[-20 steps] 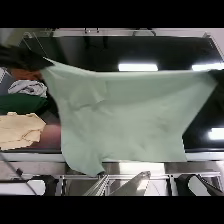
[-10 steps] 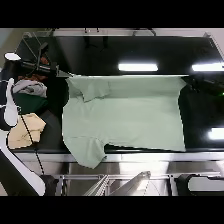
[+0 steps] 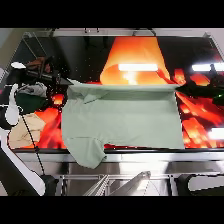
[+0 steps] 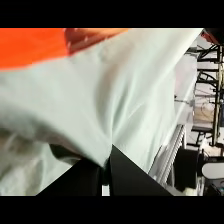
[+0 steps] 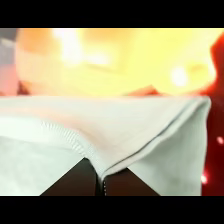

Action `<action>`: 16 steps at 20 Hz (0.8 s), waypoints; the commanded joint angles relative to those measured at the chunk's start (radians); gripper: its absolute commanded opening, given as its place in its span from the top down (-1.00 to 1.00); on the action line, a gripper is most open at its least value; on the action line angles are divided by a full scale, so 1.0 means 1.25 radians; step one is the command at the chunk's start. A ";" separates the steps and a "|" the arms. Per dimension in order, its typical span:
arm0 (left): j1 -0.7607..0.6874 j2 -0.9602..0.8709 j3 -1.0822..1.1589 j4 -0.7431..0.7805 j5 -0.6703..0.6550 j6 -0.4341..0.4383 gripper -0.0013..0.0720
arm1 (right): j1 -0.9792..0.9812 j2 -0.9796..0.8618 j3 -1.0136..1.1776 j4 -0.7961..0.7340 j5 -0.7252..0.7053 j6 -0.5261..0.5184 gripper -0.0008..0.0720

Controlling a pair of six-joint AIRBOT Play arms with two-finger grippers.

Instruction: Fold the shirts.

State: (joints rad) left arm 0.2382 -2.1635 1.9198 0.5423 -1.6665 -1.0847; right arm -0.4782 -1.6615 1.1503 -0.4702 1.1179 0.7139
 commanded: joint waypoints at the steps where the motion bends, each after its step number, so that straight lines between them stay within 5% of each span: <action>1: 0.001 0.000 -0.062 0.076 -0.032 -0.023 0.92 | 0.000 -0.003 -0.024 -0.133 0.013 0.040 0.93; 9: 0.002 0.000 -0.121 0.075 -0.052 -0.049 0.95 | 0.002 -0.043 -0.063 -0.130 0.062 0.049 0.92; 10: 0.002 0.000 -0.121 0.075 -0.062 -0.056 0.91 | 0.002 -0.043 -0.063 -0.123 0.078 0.049 0.69; 11: 0.001 0.000 -0.121 0.074 -0.085 -0.061 0.51 | 0.002 -0.042 -0.063 -0.125 0.093 0.058 0.18; 12: 0.000 0.000 -0.121 0.073 -0.112 -0.083 0.27 | 0.000 -0.041 -0.060 -0.128 0.125 0.064 0.12; 16: 0.014 0.034 -0.122 0.070 -0.154 -0.136 0.27 | -0.054 0.014 -0.018 -0.159 0.271 0.128 0.08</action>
State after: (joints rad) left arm 0.2440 -2.1506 1.7691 0.6323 -1.7687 -1.2098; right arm -0.5064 -1.6855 1.0996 -0.6388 1.3258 0.8169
